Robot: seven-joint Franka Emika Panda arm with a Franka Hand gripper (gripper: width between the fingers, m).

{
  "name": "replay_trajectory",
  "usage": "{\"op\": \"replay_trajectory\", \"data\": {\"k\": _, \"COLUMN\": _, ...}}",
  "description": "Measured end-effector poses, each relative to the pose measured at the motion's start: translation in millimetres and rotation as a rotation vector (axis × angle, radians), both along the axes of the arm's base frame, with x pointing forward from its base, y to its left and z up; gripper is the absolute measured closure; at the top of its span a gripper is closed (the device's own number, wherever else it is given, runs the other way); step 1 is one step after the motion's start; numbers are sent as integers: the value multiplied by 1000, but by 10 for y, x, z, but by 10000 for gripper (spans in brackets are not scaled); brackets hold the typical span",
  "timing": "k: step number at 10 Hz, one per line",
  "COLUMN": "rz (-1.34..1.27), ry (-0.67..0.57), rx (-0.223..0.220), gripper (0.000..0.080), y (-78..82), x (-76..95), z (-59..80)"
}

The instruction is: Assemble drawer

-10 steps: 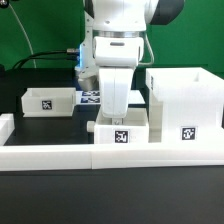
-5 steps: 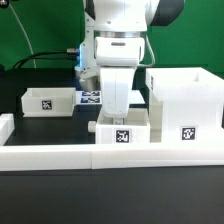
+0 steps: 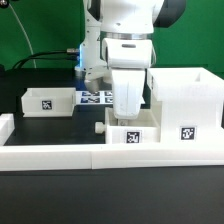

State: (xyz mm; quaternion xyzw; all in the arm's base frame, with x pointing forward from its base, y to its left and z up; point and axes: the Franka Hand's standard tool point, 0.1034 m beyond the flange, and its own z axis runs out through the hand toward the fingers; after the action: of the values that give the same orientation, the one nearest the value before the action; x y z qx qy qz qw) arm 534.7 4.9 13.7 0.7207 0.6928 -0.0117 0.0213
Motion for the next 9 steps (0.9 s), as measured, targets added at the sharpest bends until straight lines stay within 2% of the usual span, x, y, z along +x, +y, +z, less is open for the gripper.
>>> {"op": "replay_trajectory", "data": {"k": 4, "rz": -11, "ry": 0, "rx": 0, "gripper": 758, "y": -24, "x": -2, "z": -1}}
{"op": "replay_trajectory", "data": {"k": 9, "rz": -83, "ry": -6, "rx": 8, "gripper": 758, "y": 102, "x": 8, "z": 5}}
